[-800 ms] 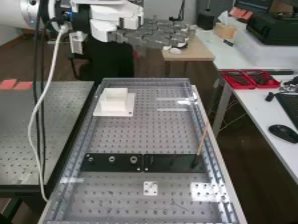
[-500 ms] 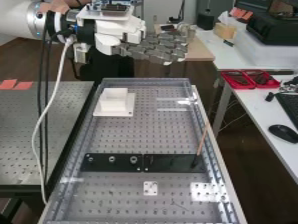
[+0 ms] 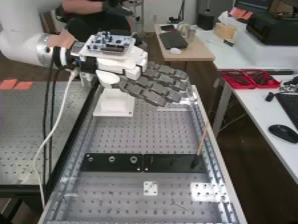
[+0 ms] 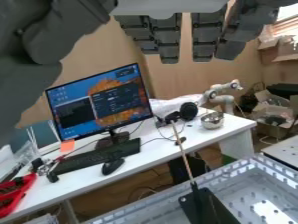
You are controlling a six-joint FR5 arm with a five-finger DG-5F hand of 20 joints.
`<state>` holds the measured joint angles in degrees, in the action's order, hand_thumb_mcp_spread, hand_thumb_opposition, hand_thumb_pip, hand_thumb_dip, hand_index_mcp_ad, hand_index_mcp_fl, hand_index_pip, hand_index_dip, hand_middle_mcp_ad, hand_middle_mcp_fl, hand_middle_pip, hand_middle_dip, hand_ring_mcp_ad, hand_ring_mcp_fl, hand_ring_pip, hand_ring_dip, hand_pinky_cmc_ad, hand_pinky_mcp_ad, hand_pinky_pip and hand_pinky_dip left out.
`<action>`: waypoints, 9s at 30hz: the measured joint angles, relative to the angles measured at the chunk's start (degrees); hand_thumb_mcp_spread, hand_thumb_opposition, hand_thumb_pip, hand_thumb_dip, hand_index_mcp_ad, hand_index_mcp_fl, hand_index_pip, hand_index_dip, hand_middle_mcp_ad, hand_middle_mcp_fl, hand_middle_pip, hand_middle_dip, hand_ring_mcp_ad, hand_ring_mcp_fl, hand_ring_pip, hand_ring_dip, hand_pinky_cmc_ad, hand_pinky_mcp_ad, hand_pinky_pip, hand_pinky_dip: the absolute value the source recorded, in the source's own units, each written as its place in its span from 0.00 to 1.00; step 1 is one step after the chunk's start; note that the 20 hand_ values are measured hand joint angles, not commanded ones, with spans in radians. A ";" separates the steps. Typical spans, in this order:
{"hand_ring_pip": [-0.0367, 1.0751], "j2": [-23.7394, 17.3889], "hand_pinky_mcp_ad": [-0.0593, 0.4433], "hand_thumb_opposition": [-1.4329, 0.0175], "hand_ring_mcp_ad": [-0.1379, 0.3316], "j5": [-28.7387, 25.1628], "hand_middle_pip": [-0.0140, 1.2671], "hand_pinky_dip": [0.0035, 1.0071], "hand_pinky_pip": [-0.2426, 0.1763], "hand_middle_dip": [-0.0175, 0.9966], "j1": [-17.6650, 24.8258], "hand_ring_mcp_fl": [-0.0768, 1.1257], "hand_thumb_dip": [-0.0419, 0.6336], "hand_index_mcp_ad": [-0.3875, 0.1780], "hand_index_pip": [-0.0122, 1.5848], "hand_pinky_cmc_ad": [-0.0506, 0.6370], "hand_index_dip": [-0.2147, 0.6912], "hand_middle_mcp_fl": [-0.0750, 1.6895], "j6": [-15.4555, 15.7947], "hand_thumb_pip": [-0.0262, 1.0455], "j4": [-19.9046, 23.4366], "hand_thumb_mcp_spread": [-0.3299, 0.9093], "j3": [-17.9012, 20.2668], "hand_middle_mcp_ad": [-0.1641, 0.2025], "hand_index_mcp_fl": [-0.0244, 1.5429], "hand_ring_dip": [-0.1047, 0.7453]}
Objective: Grab the drill bit and place it in the clear container
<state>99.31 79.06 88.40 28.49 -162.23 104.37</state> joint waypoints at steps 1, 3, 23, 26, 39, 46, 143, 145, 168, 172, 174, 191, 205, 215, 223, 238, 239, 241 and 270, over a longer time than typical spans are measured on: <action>0.10 0.37 0.48 0.50 0.79 -0.58 0.13 0.21 0.36 0.04 -0.07 0.09 0.08 0.95 0.05 0.31 0.25 0.04 -0.67 0.29 1.01 0.38 0.61 0.87 0.02 0.11; 0.10 1.11 0.48 0.50 0.80 -1.52 0.13 0.21 0.36 0.04 -0.19 0.09 0.09 0.95 0.05 0.31 0.25 0.04 -2.11 0.29 2.73 0.39 1.57 0.87 0.02 0.11; 0.09 5.82 0.48 0.44 0.80 -9.30 0.12 0.22 0.32 0.04 -0.39 0.08 0.28 0.81 0.11 0.31 0.36 0.04 -8.98 0.53 14.29 0.49 6.75 0.88 0.04 0.11; 0.09 6.32 0.48 0.45 0.80 -9.65 0.12 0.22 0.32 0.04 -0.40 0.08 0.30 0.79 0.16 0.31 0.36 0.04 -8.73 0.54 14.31 0.49 6.75 0.87 0.04 0.11; 0.09 10.28 0.48 0.41 0.79 -10.38 0.12 0.22 0.33 0.07 -0.57 0.08 0.40 0.77 0.45 0.33 0.36 0.04 -7.97 0.60 16.04 0.50 5.71 0.87 0.07 0.11; 0.09 12.80 0.48 0.40 0.79 -10.88 0.12 0.21 0.32 0.08 -1.22 0.08 0.44 0.75 0.61 0.33 0.35 0.04 -9.25 0.63 17.56 0.51 4.08 0.88 0.06 0.11; 0.10 27.77 0.46 0.35 0.78 -2.46 0.12 0.17 0.36 0.14 -7.31 0.08 0.48 0.59 0.87 0.32 0.35 0.11 -15.56 0.57 15.58 0.62 -9.22 0.76 0.28 0.11; 0.10 27.88 0.46 0.35 0.79 -2.43 0.12 0.17 0.36 0.14 -7.32 0.08 0.48 0.56 0.88 0.32 0.35 0.11 -15.53 0.58 15.52 0.63 -9.32 0.74 0.28 0.11; 0.10 28.54 0.45 0.33 0.79 -2.62 0.12 0.17 0.36 0.14 -7.30 0.08 0.49 0.55 0.93 0.33 0.36 0.12 -16.07 0.55 15.75 0.65 -9.98 0.74 0.35 0.11; 0.10 28.55 0.46 0.33 0.78 -3.00 0.12 0.17 0.36 0.14 -7.16 0.08 0.49 0.55 0.93 0.33 0.36 0.12 -16.27 0.55 16.04 0.66 -9.86 0.74 0.35 0.11; 0.10 28.53 0.45 0.33 0.78 -2.98 0.12 0.18 0.36 0.14 -7.13 0.08 0.48 0.55 0.93 0.34 0.36 0.12 -16.34 0.55 16.22 0.66 -9.74 0.74 0.36 0.11; 0.11 28.05 0.46 0.31 0.77 -3.11 0.12 0.17 0.36 0.14 -7.04 0.09 0.48 0.50 0.84 0.38 0.36 0.14 -16.90 0.55 17.22 0.67 -9.20 0.75 0.41 0.11; 0.11 28.04 0.45 0.29 0.75 -3.13 0.12 0.17 0.37 0.14 -7.06 0.09 0.51 0.50 0.78 0.37 0.31 0.14 -17.36 0.62 17.05 0.65 -8.89 0.72 0.34 0.11; 0.11 28.04 0.46 0.29 0.75 -3.22 0.12 0.17 0.37 0.14 -7.05 0.09 0.53 0.50 0.75 0.37 0.26 0.14 -17.39 0.67 16.76 0.63 -8.90 0.71 0.33 0.11; 0.11 27.95 0.46 0.29 0.75 -3.31 0.12 0.17 0.37 0.14 -7.12 0.09 0.53 0.50 0.75 0.37 0.25 0.15 -17.47 0.67 16.75 0.62 -8.68 0.72 0.33 0.11; 0.11 28.08 0.45 0.31 0.75 -3.36 0.12 0.17 0.36 0.14 -7.09 0.09 0.53 0.50 0.74 0.37 0.25 0.14 -17.47 0.67 16.60 0.62 -8.85 0.71 0.33 0.11; 0.11 28.09 0.45 0.32 0.75 -3.36 0.12 0.17 0.36 0.14 -7.09 0.09 0.53 0.50 0.74 0.38 0.25 0.14 -17.46 0.67 16.60 0.62 -8.86 0.71 0.33 0.11; 0.11 28.19 0.45 0.32 0.75 -3.43 0.12 0.17 0.36 0.14 -7.10 0.09 0.53 0.50 0.76 0.38 0.25 0.14 -17.47 0.66 16.52 0.62 -8.96 0.71 0.34 0.11; 0.11 28.81 0.45 0.29 0.76 -3.07 0.12 0.17 0.36 0.14 -7.40 0.09 0.49 0.48 0.82 0.38 0.31 0.16 -17.02 0.57 16.11 0.64 -10.00 0.70 0.43 0.11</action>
<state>128.12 76.00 81.00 11.47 -146.12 94.37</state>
